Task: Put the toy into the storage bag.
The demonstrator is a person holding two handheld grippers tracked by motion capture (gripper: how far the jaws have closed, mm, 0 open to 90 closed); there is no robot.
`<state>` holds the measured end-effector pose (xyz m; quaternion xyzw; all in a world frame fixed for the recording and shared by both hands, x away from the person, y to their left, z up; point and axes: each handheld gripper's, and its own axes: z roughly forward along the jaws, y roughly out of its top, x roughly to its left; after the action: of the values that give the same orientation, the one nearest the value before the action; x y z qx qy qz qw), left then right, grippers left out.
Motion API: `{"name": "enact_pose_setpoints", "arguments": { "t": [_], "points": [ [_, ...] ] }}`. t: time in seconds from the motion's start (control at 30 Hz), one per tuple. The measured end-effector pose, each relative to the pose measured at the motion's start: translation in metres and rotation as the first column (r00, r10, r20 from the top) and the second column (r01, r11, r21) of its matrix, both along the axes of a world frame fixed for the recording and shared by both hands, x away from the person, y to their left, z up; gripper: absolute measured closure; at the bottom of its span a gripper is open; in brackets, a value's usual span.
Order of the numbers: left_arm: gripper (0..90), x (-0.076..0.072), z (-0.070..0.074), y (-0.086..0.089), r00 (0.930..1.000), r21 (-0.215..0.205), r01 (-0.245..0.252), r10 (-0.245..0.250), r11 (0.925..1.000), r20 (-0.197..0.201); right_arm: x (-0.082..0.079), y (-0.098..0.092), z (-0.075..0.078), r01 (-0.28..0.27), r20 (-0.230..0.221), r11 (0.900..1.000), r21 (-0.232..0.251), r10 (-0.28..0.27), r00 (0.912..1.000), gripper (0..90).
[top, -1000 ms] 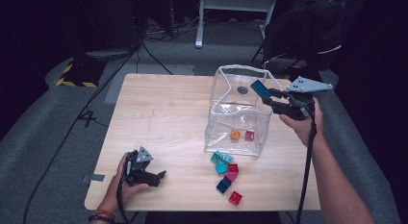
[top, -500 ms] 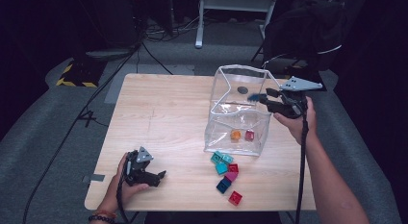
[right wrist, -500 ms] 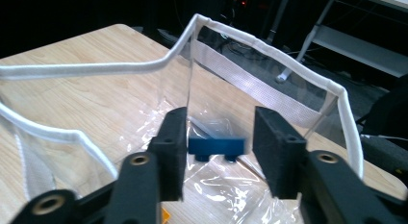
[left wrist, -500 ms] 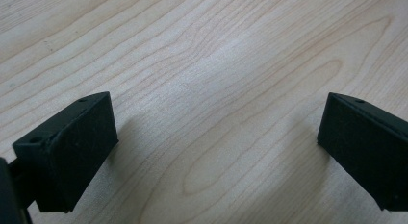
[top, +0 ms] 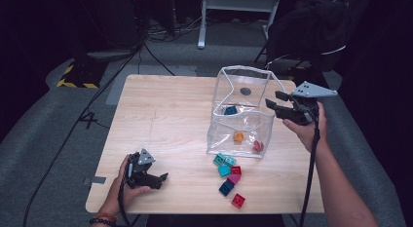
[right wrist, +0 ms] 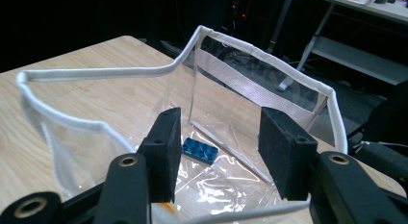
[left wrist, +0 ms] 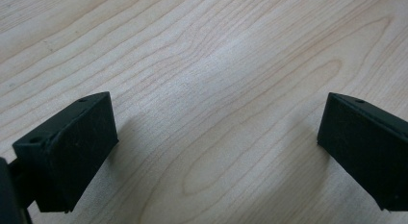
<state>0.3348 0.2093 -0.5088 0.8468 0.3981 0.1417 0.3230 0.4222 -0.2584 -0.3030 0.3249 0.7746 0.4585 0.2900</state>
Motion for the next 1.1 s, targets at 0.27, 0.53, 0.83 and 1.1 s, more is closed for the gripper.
{"name": "enact_pose_setpoints", "arguments": {
  "t": [0.27,0.53,0.83,1.1],
  "points": [
    [0.6,0.0,0.0,0.0,1.0,0.0,0.0,0.0,1.0,0.0,-0.024,-0.013,0.004,-0.019,0.034,0.999,0.027,0.018,0.9993,49.0],
    [0.6,0.0,0.0,0.0,1.0,0.0,-0.001,0.001,1.0,-0.001,-0.054,-0.029,0.003,-0.053,0.064,0.998,0.04,0.05,0.9967,48.1],
    [0.5,0.0,0.0,0.0,1.0,0.0,0.0,0.0,1.0,0.0,-0.082,-0.037,-0.011,-0.106,0.058,0.992,0.062,0.102,0.9931,46.8],
    [0.6,0.0,0.0,0.0,1.0,-0.001,-0.002,0.002,1.0,-0.001,-0.107,-0.03,-0.053,-0.18,-0.009,0.983,0.047,0.181,0.9835,45.5]
  ]
}}
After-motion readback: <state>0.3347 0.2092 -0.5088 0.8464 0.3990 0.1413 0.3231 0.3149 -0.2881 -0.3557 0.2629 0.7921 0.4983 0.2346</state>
